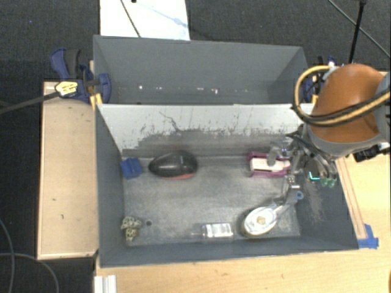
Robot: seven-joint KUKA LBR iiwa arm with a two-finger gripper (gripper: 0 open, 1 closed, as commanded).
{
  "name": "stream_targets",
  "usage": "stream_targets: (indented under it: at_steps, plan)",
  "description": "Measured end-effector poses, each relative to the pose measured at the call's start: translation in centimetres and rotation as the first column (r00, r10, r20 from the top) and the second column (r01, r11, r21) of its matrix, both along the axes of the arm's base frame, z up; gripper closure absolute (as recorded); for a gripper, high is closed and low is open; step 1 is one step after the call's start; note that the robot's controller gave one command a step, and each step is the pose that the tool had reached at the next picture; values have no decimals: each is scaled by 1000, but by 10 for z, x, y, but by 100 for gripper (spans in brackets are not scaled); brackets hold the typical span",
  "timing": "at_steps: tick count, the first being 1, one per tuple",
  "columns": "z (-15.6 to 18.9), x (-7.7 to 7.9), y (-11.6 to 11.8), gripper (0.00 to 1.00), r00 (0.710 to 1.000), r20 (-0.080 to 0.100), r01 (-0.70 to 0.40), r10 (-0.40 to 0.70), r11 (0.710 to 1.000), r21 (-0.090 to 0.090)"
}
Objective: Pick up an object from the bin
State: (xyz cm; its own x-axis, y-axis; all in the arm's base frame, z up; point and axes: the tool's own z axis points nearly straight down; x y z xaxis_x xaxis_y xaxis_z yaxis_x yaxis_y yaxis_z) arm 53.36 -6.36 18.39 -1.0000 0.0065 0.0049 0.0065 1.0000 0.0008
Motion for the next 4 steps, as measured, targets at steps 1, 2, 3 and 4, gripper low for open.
stream_targets:
  at_steps: [1, 2, 3, 4]
  plan:
    - [-111, -51, 3, 0, 966, 22, -257, 257, 966, -6]
    - [-83, -52, -5, 0, 983, 11, -183, 183, 983, -2]
    - [-81, -54, 5, 0, 974, 7, -226, 226, 974, -1]
    - [-114, -52, -6, 0, 973, 15, -232, 232, 973, -3]
